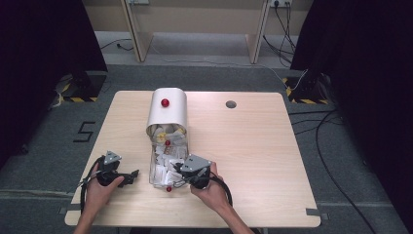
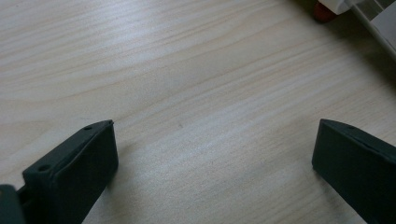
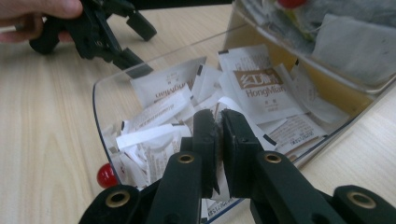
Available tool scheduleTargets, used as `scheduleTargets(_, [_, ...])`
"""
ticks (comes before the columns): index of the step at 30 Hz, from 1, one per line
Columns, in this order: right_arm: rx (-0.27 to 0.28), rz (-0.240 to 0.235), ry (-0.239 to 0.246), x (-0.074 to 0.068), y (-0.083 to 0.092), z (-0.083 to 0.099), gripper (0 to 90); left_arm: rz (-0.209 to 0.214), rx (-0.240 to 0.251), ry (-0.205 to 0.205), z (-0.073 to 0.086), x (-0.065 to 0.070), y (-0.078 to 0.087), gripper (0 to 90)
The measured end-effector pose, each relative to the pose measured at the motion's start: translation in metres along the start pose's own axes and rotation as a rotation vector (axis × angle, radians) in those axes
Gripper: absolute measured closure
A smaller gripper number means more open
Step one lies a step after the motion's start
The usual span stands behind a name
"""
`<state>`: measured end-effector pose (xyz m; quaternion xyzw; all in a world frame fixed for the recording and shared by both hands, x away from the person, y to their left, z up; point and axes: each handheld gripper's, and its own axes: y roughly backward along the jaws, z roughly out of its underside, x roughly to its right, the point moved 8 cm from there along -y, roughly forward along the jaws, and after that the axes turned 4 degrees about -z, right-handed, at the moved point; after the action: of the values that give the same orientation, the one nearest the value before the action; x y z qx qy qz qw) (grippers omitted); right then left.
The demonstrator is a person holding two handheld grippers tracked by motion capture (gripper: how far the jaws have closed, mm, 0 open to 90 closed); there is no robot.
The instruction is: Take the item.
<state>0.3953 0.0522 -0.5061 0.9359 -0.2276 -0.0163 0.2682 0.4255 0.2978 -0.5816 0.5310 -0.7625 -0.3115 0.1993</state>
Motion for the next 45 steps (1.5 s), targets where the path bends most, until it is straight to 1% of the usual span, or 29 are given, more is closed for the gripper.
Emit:
scheduleTargets(6, [0.043, -0.006, -0.006, -0.001, 0.010, -0.010, 85.2, 0.000, 0.000, 0.000, 0.000, 0.000, 0.000, 0.0])
scheduleTargets(10, [0.059, -0.007, -0.004, 0.000, 0.015, -0.014, 85.2, 0.000, 0.000, 0.000, 0.000, 0.000, 0.000, 0.0])
scheduleTargets(18, [0.067, -0.003, -0.019, 0.005, 0.019, -0.014, 85.0, 0.000, 0.000, 0.000, 0.000, 0.000, 0.000, 0.0])
scheduleTargets(20, [0.071, 0.002, -0.013, 0.006, 0.021, -0.014, 85.0, 0.001, 0.000, 0.000, 0.000, 0.000, 0.000, 0.0])
scheduleTargets(21, [0.071, 0.004, -0.020, 0.007, 0.022, -0.014, 85.0, 0.000, 0.000, 0.000, 0.000, 0.000, 0.000, 0.0])
scheduleTargets(25, [0.078, 0.011, -0.018, 0.010, 0.026, -0.015, 84.9, 0.001, 0.000, 0.000, 0.000, 0.000, 0.000, 0.0])
scheduleTargets(31, [0.089, 0.025, -0.030, 0.015, 0.034, -0.015, 84.9, 0.000, 0.000, 0.000, 0.000, 0.000, 0.000, 0.0])
scheduleTargets(36, [0.100, 0.040, -0.035, 0.021, 0.042, -0.014, 84.7, 0.001, 0.000, 0.000, 0.000, 0.000, 0.000, 0.0])
scheduleTargets(40, [0.110, 0.052, -0.053, 0.027, 0.049, -0.014, 84.6, 0.000, 0.000, 0.000, 0.000, 0.000, 0.000, 0.0])
scheduleTargets(45, [0.118, 0.071, -0.057, 0.033, 0.055, -0.013, 84.6, 0.001, 0.000, 0.000, 0.000, 0.000, 0.000, 0.0])
